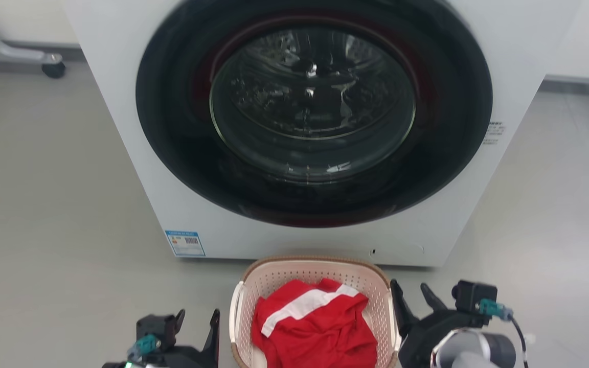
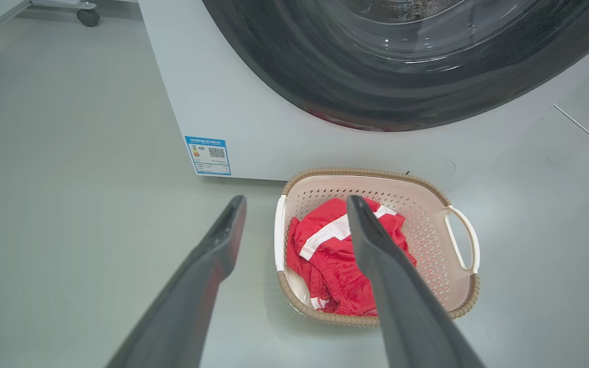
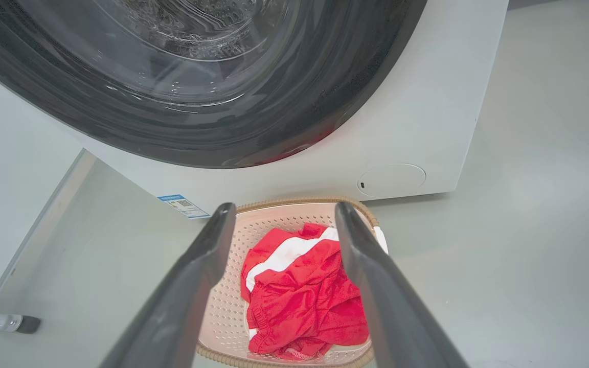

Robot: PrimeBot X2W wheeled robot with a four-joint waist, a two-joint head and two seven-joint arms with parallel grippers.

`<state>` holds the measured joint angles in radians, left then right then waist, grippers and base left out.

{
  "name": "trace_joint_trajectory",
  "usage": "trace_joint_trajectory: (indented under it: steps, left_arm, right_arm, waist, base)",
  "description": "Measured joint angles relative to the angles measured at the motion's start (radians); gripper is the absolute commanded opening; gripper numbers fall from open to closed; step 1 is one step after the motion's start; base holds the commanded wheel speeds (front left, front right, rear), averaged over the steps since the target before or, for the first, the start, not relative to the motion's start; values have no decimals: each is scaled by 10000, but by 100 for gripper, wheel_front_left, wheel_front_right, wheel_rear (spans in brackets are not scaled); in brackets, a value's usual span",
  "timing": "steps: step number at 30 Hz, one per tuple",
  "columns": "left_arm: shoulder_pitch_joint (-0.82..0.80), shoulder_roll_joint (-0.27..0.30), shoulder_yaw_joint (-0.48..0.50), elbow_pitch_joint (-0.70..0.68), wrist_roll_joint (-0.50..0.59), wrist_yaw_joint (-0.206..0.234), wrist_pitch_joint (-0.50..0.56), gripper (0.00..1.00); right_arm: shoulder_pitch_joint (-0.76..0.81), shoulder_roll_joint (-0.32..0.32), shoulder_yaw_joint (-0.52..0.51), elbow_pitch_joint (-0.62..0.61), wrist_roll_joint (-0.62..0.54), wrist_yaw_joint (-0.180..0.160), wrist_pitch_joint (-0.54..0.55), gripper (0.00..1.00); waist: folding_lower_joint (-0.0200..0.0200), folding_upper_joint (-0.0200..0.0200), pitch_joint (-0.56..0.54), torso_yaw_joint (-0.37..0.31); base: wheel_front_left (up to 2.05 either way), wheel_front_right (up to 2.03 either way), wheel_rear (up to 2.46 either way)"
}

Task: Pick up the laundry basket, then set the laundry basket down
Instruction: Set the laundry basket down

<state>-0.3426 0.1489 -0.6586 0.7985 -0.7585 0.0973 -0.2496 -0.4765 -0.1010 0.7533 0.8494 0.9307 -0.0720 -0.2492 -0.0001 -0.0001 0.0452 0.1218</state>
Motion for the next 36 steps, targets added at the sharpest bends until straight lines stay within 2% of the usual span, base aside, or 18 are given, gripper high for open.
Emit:
trace_joint_trajectory:
  steps: [9,20,27,36]
  left_arm:
    - [1797,570,792,-2090,813,180,0,100]
    - [3690,849,1783,-4594,1684,263,0,100]
    - [4507,738,2671,-5578,2240,270,0,100]
    - [5229,349,3664,-6397,2961,272,0,100]
  right_arm:
    - [1999,-221,-817,-2192,-1127,-314,0,100]
    - [4242,-435,-2050,-5014,-2587,-516,0,100]
    - [5118,-399,-2694,-6303,-3499,-529,0,100]
    - [6157,-159,-3707,-6939,-4431,-556,0,100]
  waist:
    - [0,0,-854,51]
    - [1,1,-1281,29]
    - [1,1,-1313,-50]
    - [1,1,-1319,-231]
  base:
    - [0,0,0]
    - [0,0,0]
    - [0,0,0]
    - [0,0,0]
